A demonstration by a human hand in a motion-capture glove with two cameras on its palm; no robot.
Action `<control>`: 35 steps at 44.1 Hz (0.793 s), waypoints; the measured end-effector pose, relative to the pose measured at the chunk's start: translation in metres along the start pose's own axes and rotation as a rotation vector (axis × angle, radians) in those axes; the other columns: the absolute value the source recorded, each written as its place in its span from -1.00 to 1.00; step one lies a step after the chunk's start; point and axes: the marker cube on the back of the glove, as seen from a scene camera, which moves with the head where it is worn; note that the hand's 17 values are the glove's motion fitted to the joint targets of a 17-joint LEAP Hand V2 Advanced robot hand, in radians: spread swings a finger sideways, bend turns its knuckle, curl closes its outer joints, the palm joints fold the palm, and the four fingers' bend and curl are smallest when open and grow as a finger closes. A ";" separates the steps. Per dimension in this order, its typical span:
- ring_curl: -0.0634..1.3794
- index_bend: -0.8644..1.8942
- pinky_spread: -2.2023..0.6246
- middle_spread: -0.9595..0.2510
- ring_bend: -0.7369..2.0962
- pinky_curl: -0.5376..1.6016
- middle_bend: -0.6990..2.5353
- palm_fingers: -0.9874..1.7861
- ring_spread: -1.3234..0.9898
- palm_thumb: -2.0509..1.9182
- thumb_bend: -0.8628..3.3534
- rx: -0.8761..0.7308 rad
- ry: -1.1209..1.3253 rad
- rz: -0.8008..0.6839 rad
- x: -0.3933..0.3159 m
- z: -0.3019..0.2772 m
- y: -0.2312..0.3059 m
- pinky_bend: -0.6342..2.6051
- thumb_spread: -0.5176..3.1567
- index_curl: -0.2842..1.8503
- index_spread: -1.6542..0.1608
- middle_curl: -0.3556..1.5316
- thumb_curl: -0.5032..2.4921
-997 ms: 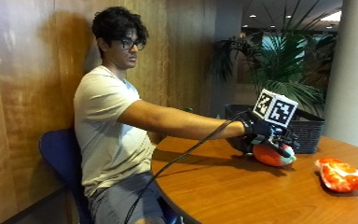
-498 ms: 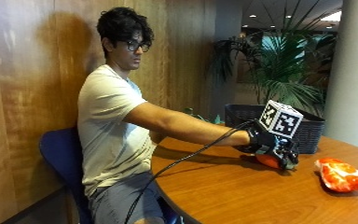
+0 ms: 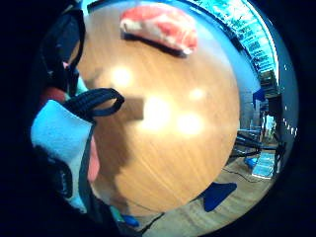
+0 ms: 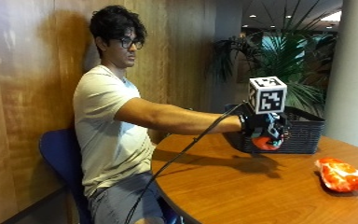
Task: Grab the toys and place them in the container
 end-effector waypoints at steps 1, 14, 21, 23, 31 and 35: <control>-0.27 0.04 0.29 0.16 0.11 -0.16 -0.29 0.39 -0.16 0.49 -0.49 0.011 0.003 -0.003 -0.002 -0.007 0.001 0.01 -0.24 -0.43 0.45 -0.22 -0.16; -0.16 0.10 0.28 -0.02 0.16 -0.09 -0.24 0.31 -0.27 0.49 -0.48 0.116 0.069 -0.089 -0.041 -0.106 0.017 0.07 -0.34 -0.33 0.42 -0.10 -0.05; -0.11 0.12 0.28 -0.09 0.18 -0.07 -0.22 0.25 -0.30 0.48 -0.48 0.144 0.088 -0.120 -0.084 -0.135 0.007 0.10 -0.38 -0.27 0.41 -0.04 -0.01; -0.09 0.13 0.28 -0.11 0.19 -0.06 -0.21 0.24 -0.31 0.48 -0.47 0.148 0.101 -0.138 -0.096 -0.142 0.003 0.11 -0.39 -0.25 0.40 -0.02 0.00; -0.02 0.15 0.28 -0.15 0.22 -0.03 -0.20 0.17 -0.33 0.47 -0.46 0.147 0.126 -0.209 -0.146 -0.160 -0.014 0.14 -0.42 -0.18 0.40 0.06 0.05; 0.01 0.16 0.28 -0.17 0.23 -0.02 -0.19 0.14 -0.33 0.46 -0.46 0.144 0.141 -0.231 -0.170 -0.164 -0.022 0.15 -0.43 -0.14 0.40 0.10 0.07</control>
